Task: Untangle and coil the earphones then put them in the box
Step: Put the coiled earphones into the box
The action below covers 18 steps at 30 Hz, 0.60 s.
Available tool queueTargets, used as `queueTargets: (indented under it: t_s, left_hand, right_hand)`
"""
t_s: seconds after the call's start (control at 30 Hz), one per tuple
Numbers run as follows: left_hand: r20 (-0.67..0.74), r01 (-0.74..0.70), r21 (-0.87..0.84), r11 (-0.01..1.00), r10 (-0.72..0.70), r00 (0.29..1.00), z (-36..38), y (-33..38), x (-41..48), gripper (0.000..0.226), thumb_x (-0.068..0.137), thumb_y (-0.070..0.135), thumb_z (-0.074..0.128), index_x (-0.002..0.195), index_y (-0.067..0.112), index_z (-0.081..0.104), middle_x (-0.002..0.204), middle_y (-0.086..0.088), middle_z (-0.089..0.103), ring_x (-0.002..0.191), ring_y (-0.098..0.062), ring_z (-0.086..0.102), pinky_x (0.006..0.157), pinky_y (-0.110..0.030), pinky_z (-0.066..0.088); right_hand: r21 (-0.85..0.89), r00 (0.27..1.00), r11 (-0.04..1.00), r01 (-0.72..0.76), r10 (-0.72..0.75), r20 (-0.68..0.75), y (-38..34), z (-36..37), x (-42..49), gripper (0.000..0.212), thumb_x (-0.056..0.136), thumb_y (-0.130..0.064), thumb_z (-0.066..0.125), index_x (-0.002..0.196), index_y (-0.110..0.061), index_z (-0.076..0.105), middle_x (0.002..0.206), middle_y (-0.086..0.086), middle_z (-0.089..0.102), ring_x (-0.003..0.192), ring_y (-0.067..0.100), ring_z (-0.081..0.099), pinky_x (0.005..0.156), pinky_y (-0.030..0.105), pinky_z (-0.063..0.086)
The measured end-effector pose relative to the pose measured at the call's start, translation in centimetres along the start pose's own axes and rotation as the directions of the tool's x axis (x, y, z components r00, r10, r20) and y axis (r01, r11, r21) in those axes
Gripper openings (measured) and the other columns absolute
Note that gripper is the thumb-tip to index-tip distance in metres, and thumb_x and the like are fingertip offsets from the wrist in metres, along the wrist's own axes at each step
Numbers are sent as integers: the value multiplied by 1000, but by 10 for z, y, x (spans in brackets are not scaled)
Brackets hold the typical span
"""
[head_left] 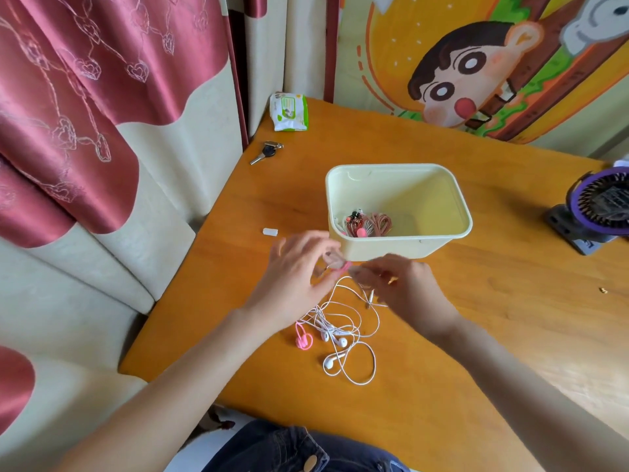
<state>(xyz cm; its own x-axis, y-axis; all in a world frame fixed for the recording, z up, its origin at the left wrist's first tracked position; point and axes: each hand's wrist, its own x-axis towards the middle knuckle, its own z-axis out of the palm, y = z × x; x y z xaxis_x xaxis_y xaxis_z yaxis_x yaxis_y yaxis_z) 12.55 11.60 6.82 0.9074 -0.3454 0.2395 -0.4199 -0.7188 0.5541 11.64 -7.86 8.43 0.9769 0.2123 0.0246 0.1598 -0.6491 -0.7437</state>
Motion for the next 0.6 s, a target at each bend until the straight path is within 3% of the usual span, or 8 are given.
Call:
queueTargets:
  t_s: [0.1, 0.2, 0.27, 0.4, 0.53, 0.6]
  left_hand:
    - [-65, 45, -1, 999, -45, 997, -1, -3, 30, 35, 87, 17, 62, 120, 11, 53, 124, -5, 53, 117, -20, 49, 96, -39, 39]
    - [3, 74, 76, 994, -75, 997, 6, -8, 52, 33, 88, 18, 61, 119, 13, 56, 121, -4, 52, 115, -22, 48, 96, -40, 38]
    - [71, 51, 158, 986, -63, 995, 15, -11, 61, 29, 89, 24, 60, 117, 17, 59, 117, -1, 53, 111, -21, 47, 95, -38, 34]
    - [100, 27, 221, 975, -50, 994, 31, -14, 66, 15, 90, 26, 60, 101, 19, 66, 107, 2, 56, 104, -19, 46, 90, -34, 28]
    - [28, 26, 193, 981, -32, 999, 38, -18, 67, 6, 86, 20, 66, 90, 17, 69, 96, 0, 60, 94, -22, 49, 84, -36, 32]
    - [11, 20, 181, 983, -22, 1000, 39, -20, 66, 5, 85, 18, 67, 89, 17, 69, 93, 1, 59, 91, -20, 49, 82, -35, 33]
  right_hand:
    - [7, 984, 999, -54, 55, -172, 9, -28, 22, 13, 87, -26, 65, 74, -23, 68, 67, -11, 60, 54, 5, 61, 52, 7, 40]
    - [-59, 960, 993, -99, 79, -270, 25, -45, 51, 16, 90, -24, 61, 79, -16, 71, 66, -2, 59, 51, 7, 59, 51, 6, 37]
    - [-163, 960, 974, -154, 109, -259, 41, -49, 72, 22, 91, -23, 59, 81, -8, 72, 62, 2, 60, 58, 18, 60, 51, 14, 34]
    - [-218, 953, 930, -296, 271, -137, 79, -47, 110, 28, 90, -23, 61, 80, 2, 70, 67, 20, 68, 65, 36, 64, 57, 31, 49]
    - [-285, 938, 894, -345, 337, -80, 99, -35, 133, 30, 87, -18, 62, 79, 11, 67, 75, 31, 66, 54, 29, 51, 53, 33, 45]
    - [-313, 937, 886, -342, 345, -48, 100, -28, 139, 30, 88, -20, 61, 79, 8, 69, 75, 28, 67, 58, 35, 59, 58, 39, 53]
